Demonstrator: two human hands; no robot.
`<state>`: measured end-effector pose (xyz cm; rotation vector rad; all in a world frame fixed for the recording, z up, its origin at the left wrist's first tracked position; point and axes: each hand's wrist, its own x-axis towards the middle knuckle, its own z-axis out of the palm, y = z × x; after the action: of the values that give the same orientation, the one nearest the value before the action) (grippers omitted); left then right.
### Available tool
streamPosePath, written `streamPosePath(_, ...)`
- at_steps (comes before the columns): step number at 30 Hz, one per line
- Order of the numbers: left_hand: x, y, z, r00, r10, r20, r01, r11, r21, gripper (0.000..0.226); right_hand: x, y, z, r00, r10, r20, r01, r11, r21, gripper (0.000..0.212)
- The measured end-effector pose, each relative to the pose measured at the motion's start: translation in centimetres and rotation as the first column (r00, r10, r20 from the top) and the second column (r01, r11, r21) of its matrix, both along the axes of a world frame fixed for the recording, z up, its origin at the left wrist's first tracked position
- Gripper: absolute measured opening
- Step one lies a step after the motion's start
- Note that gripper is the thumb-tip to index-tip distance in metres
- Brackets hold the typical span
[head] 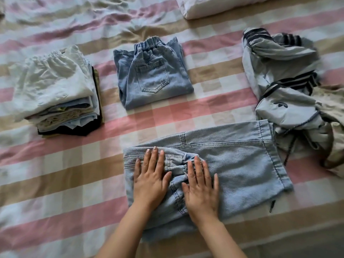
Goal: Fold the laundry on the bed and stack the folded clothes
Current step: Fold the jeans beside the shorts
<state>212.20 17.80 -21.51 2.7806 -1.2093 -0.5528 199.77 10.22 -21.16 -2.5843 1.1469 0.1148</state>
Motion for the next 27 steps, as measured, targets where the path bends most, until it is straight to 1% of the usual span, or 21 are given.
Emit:
streamPosePath(2, 0.0, -0.3, -0.9, 1.000, -0.018, 0.012, 0.017, 0.994, 0.109, 0.068, 0.0, -0.3, 0.0, 0.999, 0.024, -0.033, -0.023, 1.000, 0.019, 0.060)
streamPosePath(3, -0.1, -0.6, -0.7, 1.000, -0.012, 0.008, 0.011, 0.991, 0.131, 0.069, -0.1, -0.5, 0.3, 1.000, 0.027, -0.007, -0.027, 0.999, 0.032, 0.060)
streamPosePath(4, -0.3, -1.1, -0.1, 1.000, 0.014, -0.011, -0.013, 0.994, 0.106, 0.071, -0.3, -0.8, 0.8, 0.999, 0.013, 0.049, -0.014, 0.999, 0.031, 0.058)
streamPosePath(5, -0.8, -1.7, 0.8, 0.998, 0.042, -0.037, -0.041, 0.998, 0.044, 0.073, -0.8, -1.3, 1.2, 0.992, -0.021, 0.126, 0.017, 0.999, 0.034, 0.053)
streamPosePath(6, -1.6, -2.6, 1.9, 0.998, 0.043, -0.041, -0.046, 0.996, -0.072, 0.071, -1.6, -2.1, 1.7, 0.974, -0.080, 0.213, 0.070, 0.996, 0.052, 0.049)
streamPosePath(7, -2.7, -3.8, 2.9, 1.000, 0.008, -0.026, -0.013, 0.981, -0.192, 0.063, -2.7, -3.1, 2.0, 0.942, -0.163, 0.294, 0.146, 0.986, 0.080, 0.047)
streamPosePath(8, -4.2, -5.3, 3.6, 0.998, -0.059, -0.001, 0.056, 0.952, -0.300, 0.053, -4.2, -4.6, 2.3, 0.896, -0.258, 0.361, 0.236, 0.966, 0.104, 0.045)
streamPosePath(9, -5.7, -7.0, 4.1, 0.992, -0.128, 0.002, 0.119, 0.917, -0.381, 0.046, -5.8, -6.0, 2.4, 0.850, -0.348, 0.394, 0.325, 0.937, 0.127, 0.042)
streamPosePath(10, -7.2, -8.9, 4.4, 0.981, -0.189, -0.041, 0.153, 0.890, -0.429, 0.041, -7.4, -7.4, 2.4, 0.812, -0.429, 0.395, 0.406, 0.902, 0.145, 0.038)
streamPosePath(12, -9.9, -13.1, 4.7, 0.946, -0.302, -0.122, 0.212, 0.856, -0.472, 0.034, -10.8, -10.3, 2.4, 0.769, -0.550, 0.325, 0.531, 0.833, 0.152, 0.037)
streamPosePath(14, -11.8, -17.3, 3.9, 0.914, -0.379, -0.143, 0.285, 0.853, -0.437, 0.033, -13.5, -12.6, 2.2, 0.761, -0.619, 0.191, 0.593, 0.785, 0.182, 0.042)
streamPosePath(16, -12.5, -20.9, 2.6, 0.898, -0.417, -0.140, 0.346, 0.866, -0.362, 0.040, -15.3, -14.0, 1.9, 0.775, -0.630, 0.055, 0.603, 0.762, 0.236, 0.044)
streamPosePath(18, -12.0, -24.1, 1.5, 0.886, -0.446, -0.125, 0.392, 0.866, -0.312, 0.045, -16.3, -14.8, 1.4, 0.782, -0.623, -0.026, 0.601, 0.741, 0.301, 0.043)
streamPosePath(20, -10.9, -26.1, 1.0, 0.887, -0.432, -0.162, 0.374, 0.879, -0.296, 0.049, -16.3, -15.2, 1.2, 0.756, -0.653, -0.050, 0.621, 0.690, 0.372, 0.041)
streamPosePath(23, -9.2, -27.8, 0.8, 0.880, -0.361, -0.308, 0.280, 0.919, -0.277, 0.055, -16.2, -15.5, 1.1, 0.675, -0.735, -0.056, 0.683, 0.595, 0.425, 0.036)
streamPosePath(24, -8.6, -28.2, 0.9, 0.870, -0.340, -0.357, 0.256, 0.931, -0.262, 0.056, -16.2, -15.5, 1.2, 0.651, -0.757, -0.046, 0.698, 0.574, 0.429, 0.033)
streamPosePath(26, -7.6, -29.0, 1.2, 0.820, -0.304, -0.486, 0.211, 0.948, -0.237, 0.058, -16.1, -15.2, 1.2, 0.615, -0.789, -0.010, 0.712, 0.549, 0.437, 0.026)
streamPosePath(27, -7.2, -29.4, 1.2, 0.796, -0.309, -0.520, 0.224, 0.949, -0.221, 0.057, -16.0, -15.1, 1.2, 0.598, -0.801, 0.013, 0.712, 0.539, 0.449, 0.022)
